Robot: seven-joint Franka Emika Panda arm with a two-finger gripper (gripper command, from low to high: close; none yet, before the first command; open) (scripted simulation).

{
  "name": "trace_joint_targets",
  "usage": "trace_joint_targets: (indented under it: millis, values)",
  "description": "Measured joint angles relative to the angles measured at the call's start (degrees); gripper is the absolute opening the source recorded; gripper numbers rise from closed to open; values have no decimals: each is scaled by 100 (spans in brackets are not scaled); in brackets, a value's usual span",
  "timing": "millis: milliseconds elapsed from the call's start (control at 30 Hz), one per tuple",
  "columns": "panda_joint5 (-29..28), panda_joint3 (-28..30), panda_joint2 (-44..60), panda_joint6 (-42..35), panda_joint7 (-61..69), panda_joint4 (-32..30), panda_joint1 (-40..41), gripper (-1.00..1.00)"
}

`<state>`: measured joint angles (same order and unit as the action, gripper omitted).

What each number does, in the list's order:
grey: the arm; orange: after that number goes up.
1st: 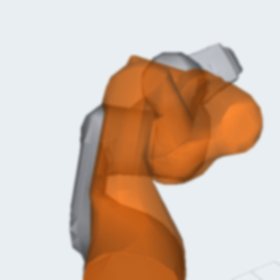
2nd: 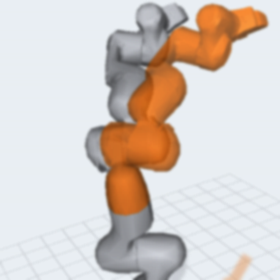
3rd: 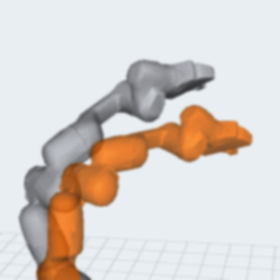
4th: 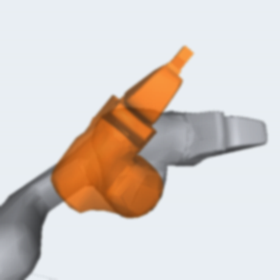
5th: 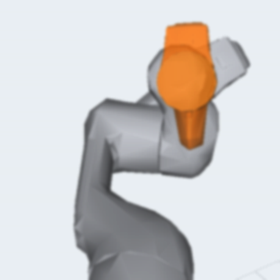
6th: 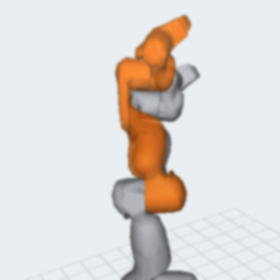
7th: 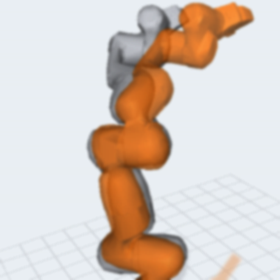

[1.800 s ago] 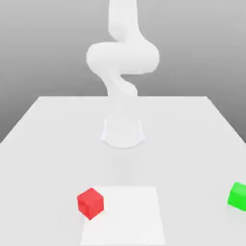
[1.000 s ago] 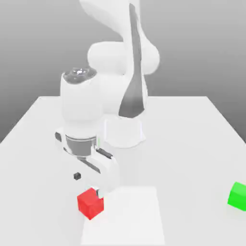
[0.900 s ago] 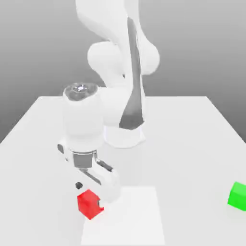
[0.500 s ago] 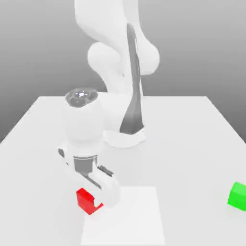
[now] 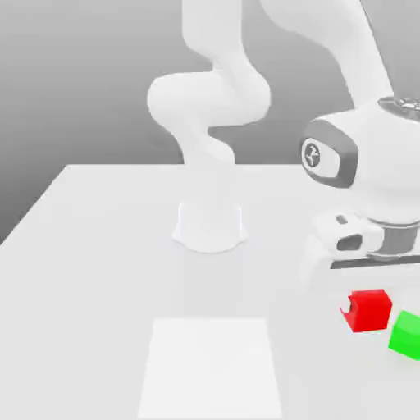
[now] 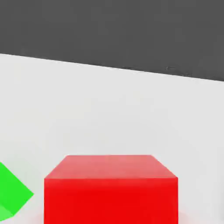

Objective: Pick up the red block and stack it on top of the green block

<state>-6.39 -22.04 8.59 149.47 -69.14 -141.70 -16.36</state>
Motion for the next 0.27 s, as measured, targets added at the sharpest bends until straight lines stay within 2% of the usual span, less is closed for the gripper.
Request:
trace_joint_targets:
  millis: [133, 167, 267]
  values:
    - [-701, 186, 808, 525, -383, 218, -511, -100]
    - [-804, 262, 937, 630, -453, 232, -584, 100]
    - [-804, 262, 937, 630, -453, 232, -584, 100]
